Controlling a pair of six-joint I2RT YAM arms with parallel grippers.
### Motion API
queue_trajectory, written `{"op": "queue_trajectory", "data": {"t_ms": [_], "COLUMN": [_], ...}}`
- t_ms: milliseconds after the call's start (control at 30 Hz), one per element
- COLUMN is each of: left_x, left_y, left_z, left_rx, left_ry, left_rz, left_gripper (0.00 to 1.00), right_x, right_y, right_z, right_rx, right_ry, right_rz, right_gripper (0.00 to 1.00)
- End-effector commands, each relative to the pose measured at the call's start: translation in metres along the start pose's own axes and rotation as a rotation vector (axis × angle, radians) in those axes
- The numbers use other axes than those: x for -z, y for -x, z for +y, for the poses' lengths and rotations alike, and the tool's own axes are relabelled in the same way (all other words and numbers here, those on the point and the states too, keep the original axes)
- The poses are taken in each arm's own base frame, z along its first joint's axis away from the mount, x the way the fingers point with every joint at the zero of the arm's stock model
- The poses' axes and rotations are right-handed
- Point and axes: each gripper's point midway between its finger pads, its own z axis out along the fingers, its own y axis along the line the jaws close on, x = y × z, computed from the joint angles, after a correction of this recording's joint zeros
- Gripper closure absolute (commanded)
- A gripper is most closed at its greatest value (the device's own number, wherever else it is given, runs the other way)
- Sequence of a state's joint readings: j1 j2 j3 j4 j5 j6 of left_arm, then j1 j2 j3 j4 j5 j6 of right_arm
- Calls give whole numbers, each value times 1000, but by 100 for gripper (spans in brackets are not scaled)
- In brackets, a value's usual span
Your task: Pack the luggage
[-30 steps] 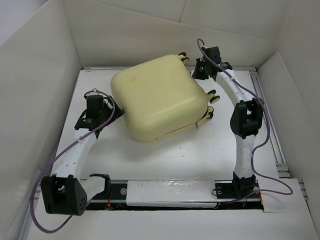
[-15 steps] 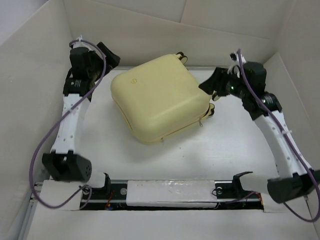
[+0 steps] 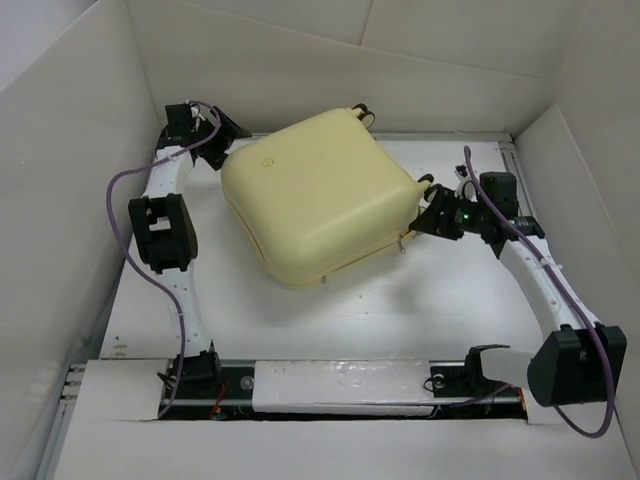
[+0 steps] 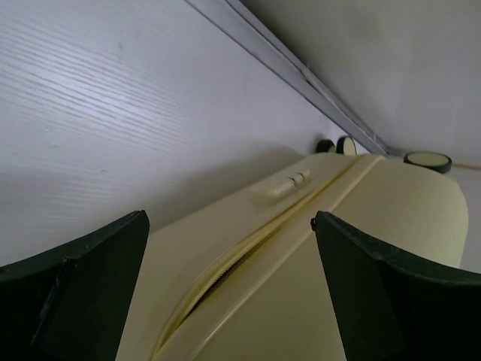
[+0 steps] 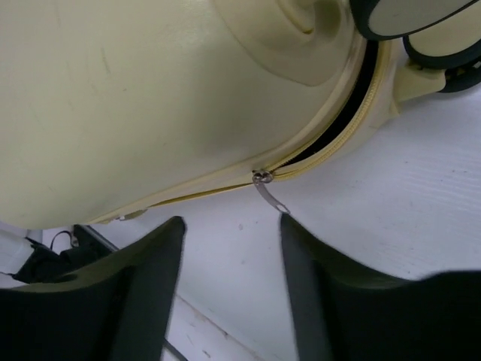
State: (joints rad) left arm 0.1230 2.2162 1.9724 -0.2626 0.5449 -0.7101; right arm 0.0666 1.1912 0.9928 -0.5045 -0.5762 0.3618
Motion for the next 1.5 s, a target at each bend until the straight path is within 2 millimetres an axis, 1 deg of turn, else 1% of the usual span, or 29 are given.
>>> {"op": "queue_trajectory", "data": {"t_ms": [0,33,167,200,233,267,300,333,367,400,433,467,500,633,667,700,733,800,900,1000,1033,1067,1133,1167,1200,1267,1333,1400,1467], "left_x": [18,7,3,0,0,12,11,15,32,38,39,54,57,83,87,96,102,118,150,176,176,182,183,187,184,180,175,177,194], "left_y": [4,-2,-30,-37,-48,-54,-79,-82,-90,-98,-117,-121,-140,-157,-162,-159,-151,-131,-95,-86,-84,-86,-90,-91,-94,-105,-123,-129,-132], "left_z": [-64,-53,-54,-42,-42,-53,-30,-30,-45,-41,-19,-26,-7,-4,4,-1,-3,-15,-38,-48,-46,-46,-31,-29,-22,-6,0,-2,-8], "left_rx": [-54,-38,-90,-93,-97,-117,-70,-92,-110,-110,-79,-95,-70,-97,-87,-121,-129,-138,-212,-240,-239,-240,-229,-230,-223,-227,-219,-225,-255], "left_ry": [-216,-208,-228,-210,-212,-232,-210,-232,-266,-266,-226,-244,-217,-217,-172,-170,-160,-135,-82,-47,-35,-26,22,29,45,86,60,30,30], "left_rz": [43,72,142,141,154,145,196,173,168,168,192,174,201,188,190,170,149,97,-23,-99,-109,-122,-139,-150,-145,-97,-27,-18,-36], "left_gripper": [12,15,21,23,25,27,27,31,35,39,42,48,50,51,51,48,40,30,14,8,8,8,14,16,17,18,17,16,13], "right_x": [-4,-13,-38,-43,-48,-59,-65,-68,-80,-87,-92,-94,-106,-123,-126,-123,-128,-120,-107,-75,-80,-64,-52,-53,-37,-32,-13,-9,7], "right_y": [33,36,50,54,64,66,69,82,82,84,86,100,98,114,117,131,131,145,148,146,140,137,126,108,103,76,61,38,26], "right_z": [11,3,-12,-13,-7,-13,-10,2,-5,-1,5,11,9,26,32,42,46,65,74,83,75,82,75,63,67,57,60,51,60], "right_rx": [65,53,36,37,48,38,44,66,48,68,75,90,87,82,76,97,98,116,122,139,139,146,142,121,129,111,148,154,184], "right_ry": [65,42,4,4,11,5,13,42,31,40,57,67,68,122,132,154,158,181,185,151,131,136,109,82,80,65,45,25,66], "right_rz": [-104,-95,-77,-78,-94,-80,-70,-82,-54,-48,-38,-60,-37,-27,-28,-53,-41,-67,-75,-115,-103,-115,-117,-91,-109,-78,-87,-52,-64], "right_gripper": [46,62,83,85,86,88,89,89,89,89,89,89,89,89,89,89,89,85,66,39,39,37,37,39,41,45,45,41,34]}}
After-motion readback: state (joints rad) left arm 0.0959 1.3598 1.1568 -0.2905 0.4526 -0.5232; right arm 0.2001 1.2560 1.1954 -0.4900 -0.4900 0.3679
